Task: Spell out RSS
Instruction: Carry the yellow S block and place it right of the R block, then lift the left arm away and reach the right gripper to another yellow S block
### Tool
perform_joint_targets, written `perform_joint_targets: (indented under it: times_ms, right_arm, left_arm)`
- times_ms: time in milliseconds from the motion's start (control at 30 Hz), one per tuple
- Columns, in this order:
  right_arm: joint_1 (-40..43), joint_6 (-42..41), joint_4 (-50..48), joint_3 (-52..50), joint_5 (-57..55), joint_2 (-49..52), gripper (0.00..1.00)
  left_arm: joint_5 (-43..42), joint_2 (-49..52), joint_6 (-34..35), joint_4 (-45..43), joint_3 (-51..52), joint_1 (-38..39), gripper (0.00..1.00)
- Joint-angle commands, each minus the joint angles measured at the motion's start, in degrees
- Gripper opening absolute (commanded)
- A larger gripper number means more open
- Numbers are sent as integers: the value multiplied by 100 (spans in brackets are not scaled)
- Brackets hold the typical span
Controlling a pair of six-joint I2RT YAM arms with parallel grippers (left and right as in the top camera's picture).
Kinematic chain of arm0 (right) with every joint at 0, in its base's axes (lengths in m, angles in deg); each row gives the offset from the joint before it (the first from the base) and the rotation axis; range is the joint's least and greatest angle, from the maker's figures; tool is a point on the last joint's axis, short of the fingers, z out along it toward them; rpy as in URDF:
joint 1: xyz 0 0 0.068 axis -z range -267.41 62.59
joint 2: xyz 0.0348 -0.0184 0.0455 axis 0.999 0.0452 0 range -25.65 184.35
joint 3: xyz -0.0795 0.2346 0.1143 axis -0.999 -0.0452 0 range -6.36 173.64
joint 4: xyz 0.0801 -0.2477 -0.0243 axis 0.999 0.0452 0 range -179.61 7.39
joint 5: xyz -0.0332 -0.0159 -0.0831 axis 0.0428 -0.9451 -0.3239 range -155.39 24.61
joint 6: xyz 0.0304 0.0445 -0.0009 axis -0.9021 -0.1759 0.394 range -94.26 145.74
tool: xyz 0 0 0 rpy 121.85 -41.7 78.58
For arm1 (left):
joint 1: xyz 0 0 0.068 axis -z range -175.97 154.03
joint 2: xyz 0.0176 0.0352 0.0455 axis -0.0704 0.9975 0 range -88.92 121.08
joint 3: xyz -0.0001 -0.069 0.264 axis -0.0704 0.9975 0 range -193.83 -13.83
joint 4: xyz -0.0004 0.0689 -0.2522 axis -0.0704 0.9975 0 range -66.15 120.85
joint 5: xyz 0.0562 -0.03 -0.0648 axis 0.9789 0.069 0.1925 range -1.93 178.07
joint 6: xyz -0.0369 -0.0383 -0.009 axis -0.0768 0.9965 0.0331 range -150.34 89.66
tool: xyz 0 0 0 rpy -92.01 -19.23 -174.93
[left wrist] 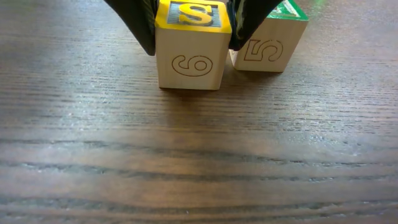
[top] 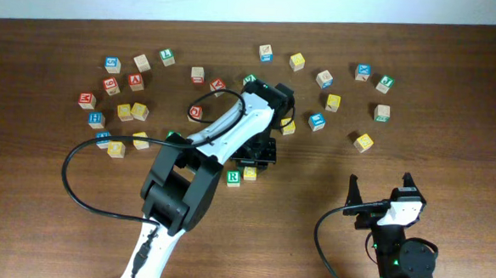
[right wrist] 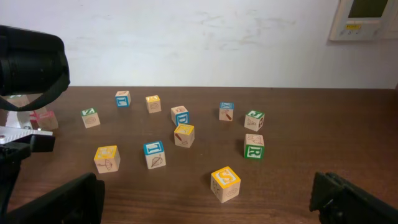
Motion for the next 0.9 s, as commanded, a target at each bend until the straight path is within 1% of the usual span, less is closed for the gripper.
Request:
perform_joint_targets:
  times_ms: [0,67,133,400,433,500,567,633,700,800,867]
  right_arm:
    - [37,-46,28,-42,9,-28,98]
    - [37,-46,28,-42,9,-28,98]
    - [37,-46,28,-42,9,-28,98]
    - [37,-46,28,-42,9,-28,98]
    - [37,-46,28,-42,9,-28,98]
    - [37,-46,28,-42,9,-28,98]
    - [37,-46,28,-42,9,-28,98]
    - [37,-46,28,-42,9,-28,98]
    - [37,-46,28,-42,9,-28,98]
    - [37,-46,28,-42,9,-28,98]
    - [37,-46,28,-42,9,-28,98]
  left_arm:
    - [-122,33,-79,188,44,-22,22]
    - [-131,33,-79,293,44,-11,22]
    - [-310,33,-144,297,44,24,22]
    - [-378,33,-144,321,44,59,23]
    - [-376,33,-144,319,44,57,27]
    - [-374,33,-144,317,44,57,33]
    - [-361,33,-190,317,42,57,34]
    - [-354,33,-275,315,0,57,33]
    - [-273,33,-404,328,-238,55,31]
    - [162,33,-404,452,-1071,-85,37]
    - [254,33,-404,490,-1587,-271,38]
